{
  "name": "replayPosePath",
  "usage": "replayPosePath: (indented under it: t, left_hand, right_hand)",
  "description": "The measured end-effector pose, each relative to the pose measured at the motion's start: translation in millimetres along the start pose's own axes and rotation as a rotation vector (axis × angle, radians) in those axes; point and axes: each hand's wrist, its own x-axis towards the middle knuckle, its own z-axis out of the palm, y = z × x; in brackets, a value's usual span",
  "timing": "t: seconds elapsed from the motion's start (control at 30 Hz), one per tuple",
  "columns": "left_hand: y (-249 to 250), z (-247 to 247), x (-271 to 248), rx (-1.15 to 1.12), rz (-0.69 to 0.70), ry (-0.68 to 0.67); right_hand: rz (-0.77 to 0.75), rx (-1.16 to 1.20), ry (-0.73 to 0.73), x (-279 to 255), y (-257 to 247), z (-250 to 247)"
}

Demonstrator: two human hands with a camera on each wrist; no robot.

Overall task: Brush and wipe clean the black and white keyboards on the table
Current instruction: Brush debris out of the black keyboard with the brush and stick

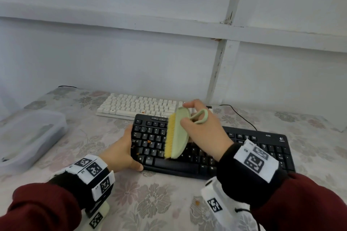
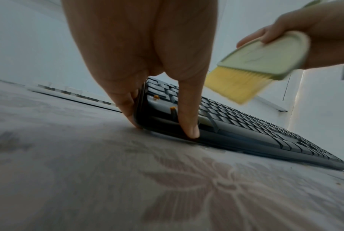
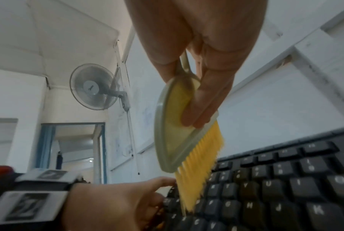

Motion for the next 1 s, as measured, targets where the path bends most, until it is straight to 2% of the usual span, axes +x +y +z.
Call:
replayPosePath:
  t: [0.13, 0.47, 0.53, 0.63, 0.73, 1.0]
  left_hand:
    - [-1.6, -0.2, 0.1, 0.005, 0.001, -0.004]
    - [-0.8, -0.1, 0.8, -0.01, 0.028, -0.016]
    - [-0.9, 0.0, 0.6, -0.017, 0.029, -0.014]
    - [-1.3, 0.3, 1.3, -0.024, 0.032, -0.019]
    - [-1.7, -0.4, 1.0, -0.028, 0.036, -0.022]
    - [-3.8, 0.1, 2.5, -0.041, 0.05, -0.01]
  right_hand:
    - [-0.017, -0.066, 0.019, 8.5, 3.2, 7.5]
    - [0.126, -0.16, -0.289, -31.1, 16.8, 14.8]
    - [0.125, -0.095, -0.241, -28.8, 9.4, 9.9]
    - [0.088, 0.018, -0.076, -11.9, -1.9, 3.2]
    - [0.033, -0.038, 0.026, 2.8, -3.6, 8.5]
    - [0.036, -0.175, -0.162, -24.4, 13.2, 30.3]
